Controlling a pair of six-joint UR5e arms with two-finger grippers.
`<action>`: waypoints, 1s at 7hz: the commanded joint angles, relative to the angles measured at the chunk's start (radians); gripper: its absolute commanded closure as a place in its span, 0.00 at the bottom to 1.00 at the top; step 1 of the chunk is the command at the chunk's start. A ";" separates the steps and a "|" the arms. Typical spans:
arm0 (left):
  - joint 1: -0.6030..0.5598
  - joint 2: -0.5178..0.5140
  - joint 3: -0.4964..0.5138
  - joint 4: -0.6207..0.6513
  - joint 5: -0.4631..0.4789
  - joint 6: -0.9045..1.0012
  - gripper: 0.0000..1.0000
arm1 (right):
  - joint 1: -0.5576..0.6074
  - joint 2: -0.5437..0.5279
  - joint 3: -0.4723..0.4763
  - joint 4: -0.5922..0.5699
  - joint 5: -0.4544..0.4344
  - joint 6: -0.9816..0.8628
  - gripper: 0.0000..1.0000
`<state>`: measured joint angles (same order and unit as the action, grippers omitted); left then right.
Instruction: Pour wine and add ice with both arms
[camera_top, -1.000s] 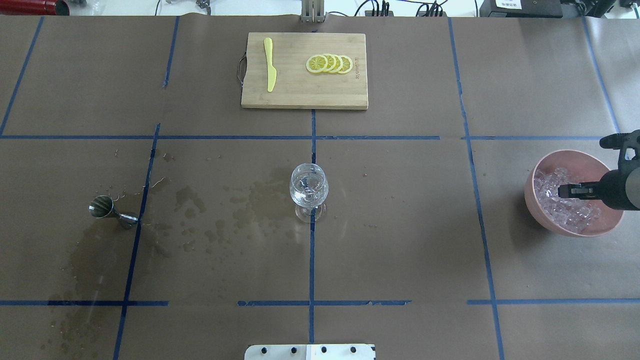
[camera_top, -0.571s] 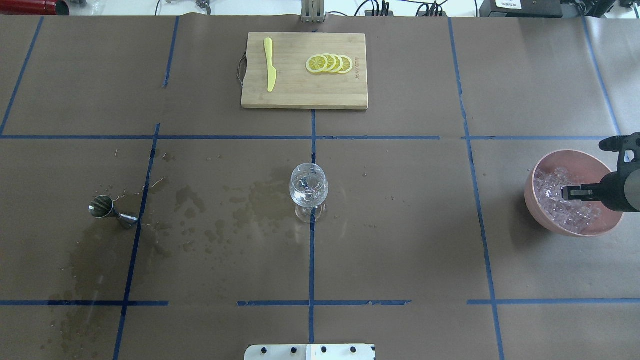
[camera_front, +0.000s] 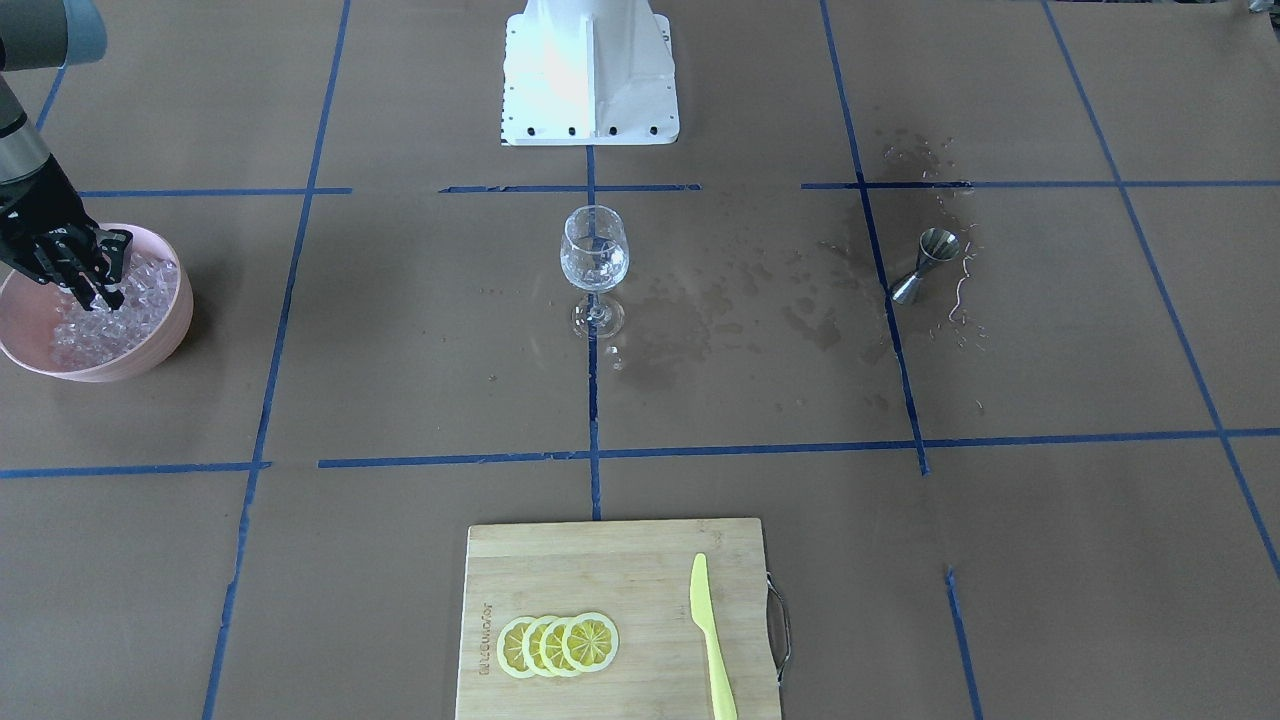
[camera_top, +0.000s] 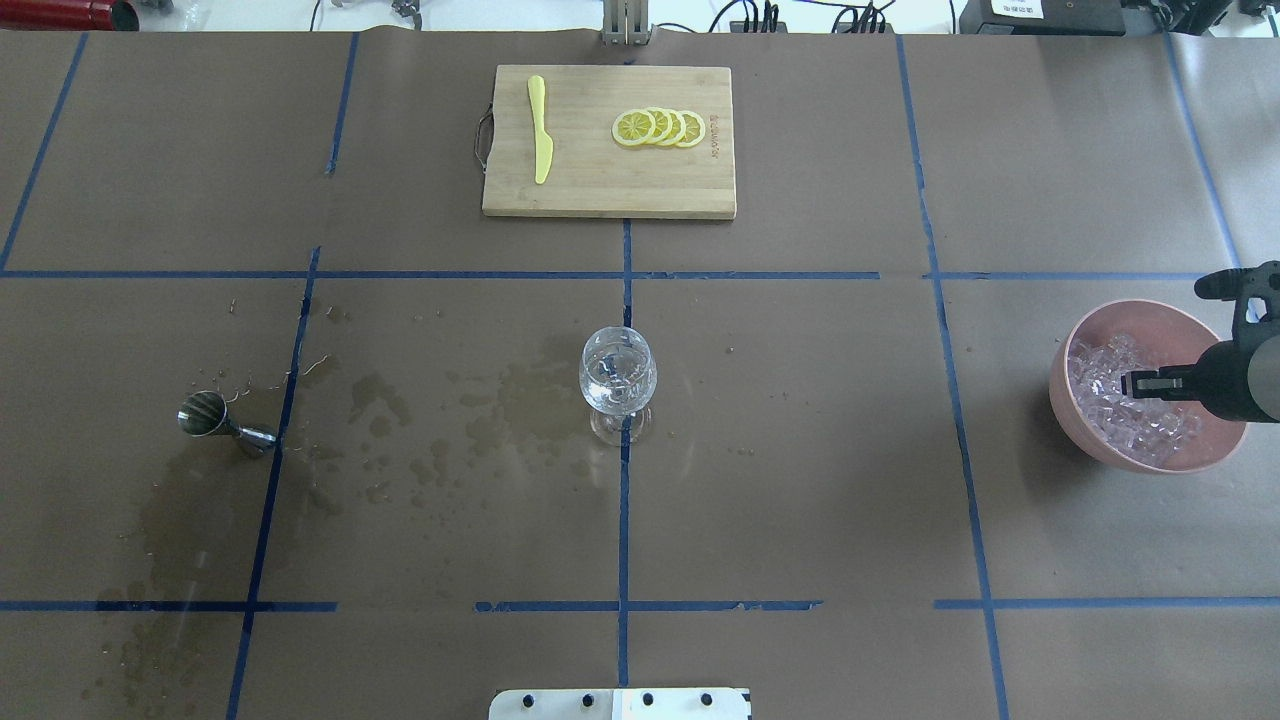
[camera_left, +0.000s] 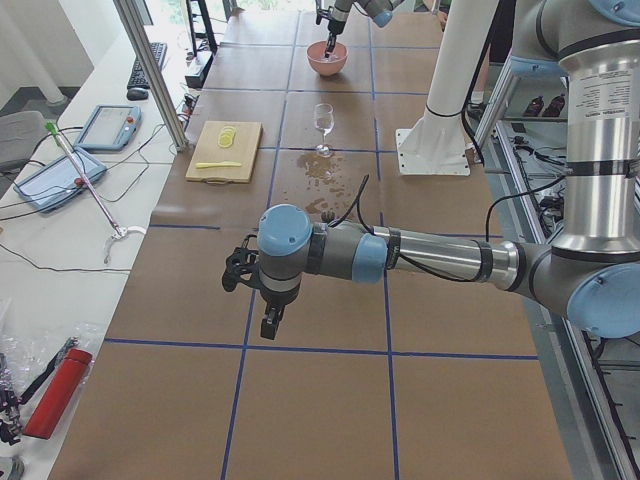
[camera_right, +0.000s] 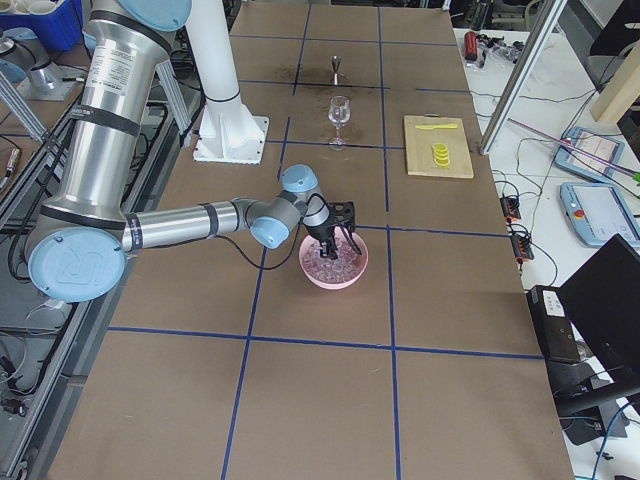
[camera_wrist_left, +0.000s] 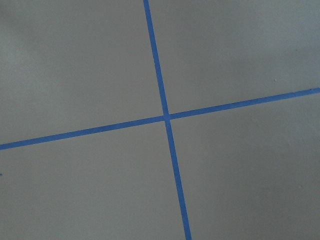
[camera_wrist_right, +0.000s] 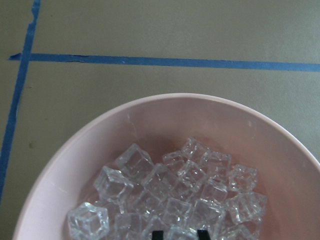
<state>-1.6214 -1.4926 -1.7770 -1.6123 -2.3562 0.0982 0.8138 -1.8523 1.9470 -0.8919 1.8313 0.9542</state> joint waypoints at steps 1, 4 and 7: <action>0.000 0.000 -0.001 -0.001 0.000 0.000 0.00 | 0.005 0.007 0.091 -0.012 -0.001 -0.066 1.00; 0.000 -0.002 -0.002 -0.004 -0.003 0.000 0.00 | 0.007 0.185 0.180 -0.219 0.014 -0.063 1.00; 0.000 0.000 -0.005 -0.004 -0.005 0.002 0.00 | -0.071 0.585 0.227 -0.705 0.020 0.082 1.00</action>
<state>-1.6214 -1.4928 -1.7813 -1.6168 -2.3605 0.0995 0.7858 -1.4322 2.1654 -1.4225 1.8544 0.9514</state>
